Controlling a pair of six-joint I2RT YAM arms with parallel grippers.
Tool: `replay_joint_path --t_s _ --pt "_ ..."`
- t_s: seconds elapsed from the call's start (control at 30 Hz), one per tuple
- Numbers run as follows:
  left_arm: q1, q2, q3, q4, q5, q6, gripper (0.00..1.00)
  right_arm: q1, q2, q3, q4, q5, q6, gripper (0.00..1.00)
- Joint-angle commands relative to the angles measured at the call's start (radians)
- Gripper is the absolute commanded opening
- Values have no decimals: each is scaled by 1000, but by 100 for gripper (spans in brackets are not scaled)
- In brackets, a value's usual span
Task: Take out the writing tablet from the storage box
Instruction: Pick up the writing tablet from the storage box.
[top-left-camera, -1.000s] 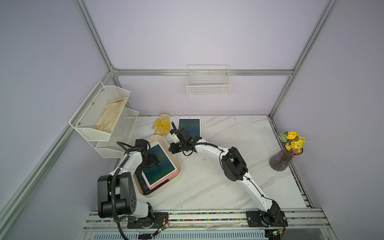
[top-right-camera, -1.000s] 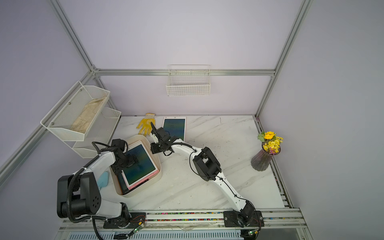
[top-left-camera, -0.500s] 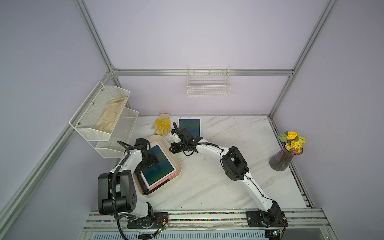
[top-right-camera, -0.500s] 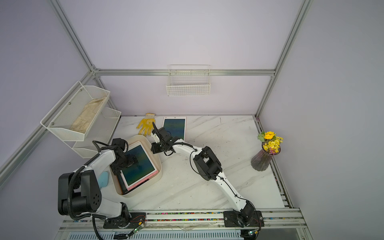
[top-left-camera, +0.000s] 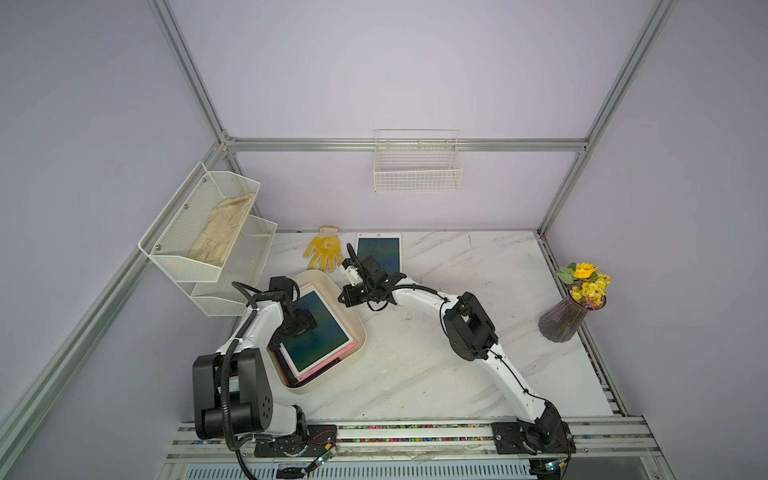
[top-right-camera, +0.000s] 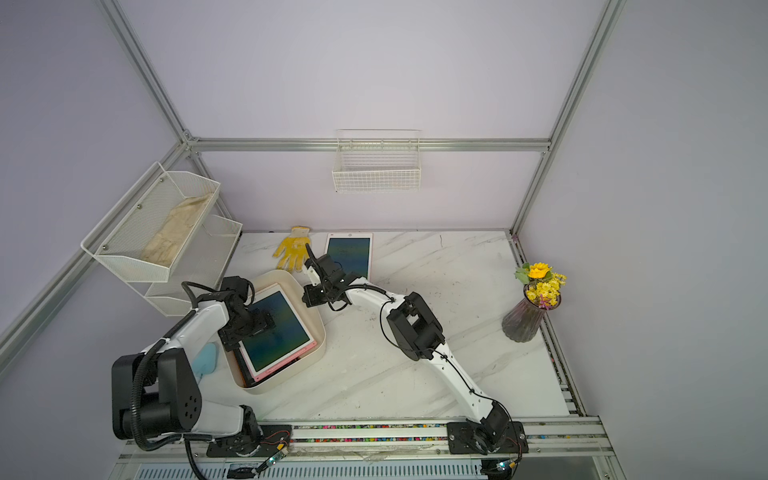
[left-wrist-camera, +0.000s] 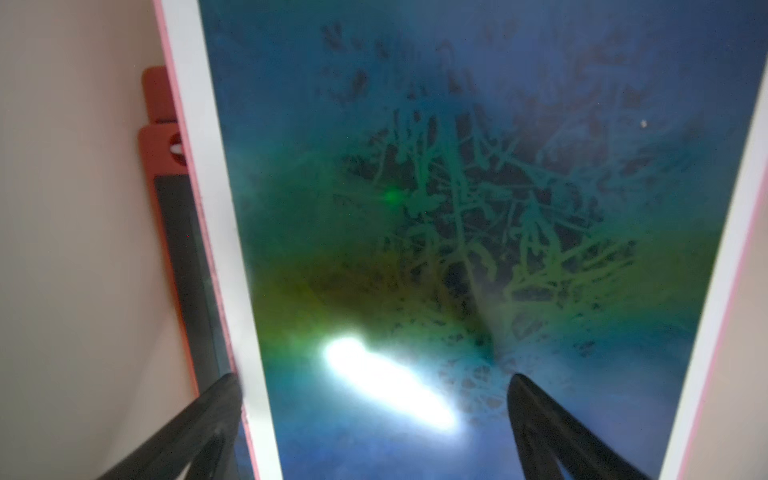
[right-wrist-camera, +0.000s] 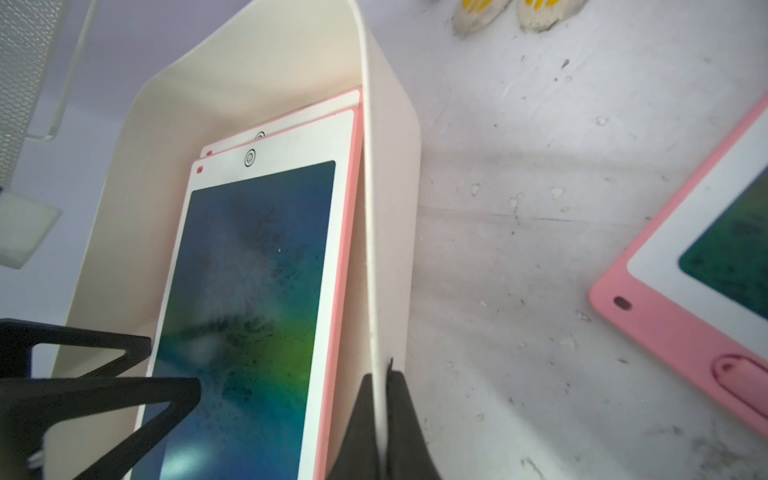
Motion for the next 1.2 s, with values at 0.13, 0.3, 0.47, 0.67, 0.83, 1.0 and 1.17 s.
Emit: replay_joint_path --t_s 0.13,0.3,0.47,0.67,0.83,1.0,1.17 --pt "7 -7 75 -31 6 -2 98 -25 41 -9 0 -56 -23 3" --pt "7 28 83 -24 13 -5 98 -28 39 -13 6 -61 -23 3" --pt "7 12 89 -25 12 -5 98 -29 45 -9 5 -66 -22 2" --pt "7 -19 108 -43 13 -2 98 -28 45 -8 8 -68 -18 2" --pt "8 -49 116 -49 24 -8 97 -28 44 -9 8 -60 -16 2" --pt "11 -88 131 -63 18 -19 97 -28 35 -17 13 -54 -12 0" --pt "13 -81 131 -63 30 -20 97 -28 31 -22 20 -54 -10 0"
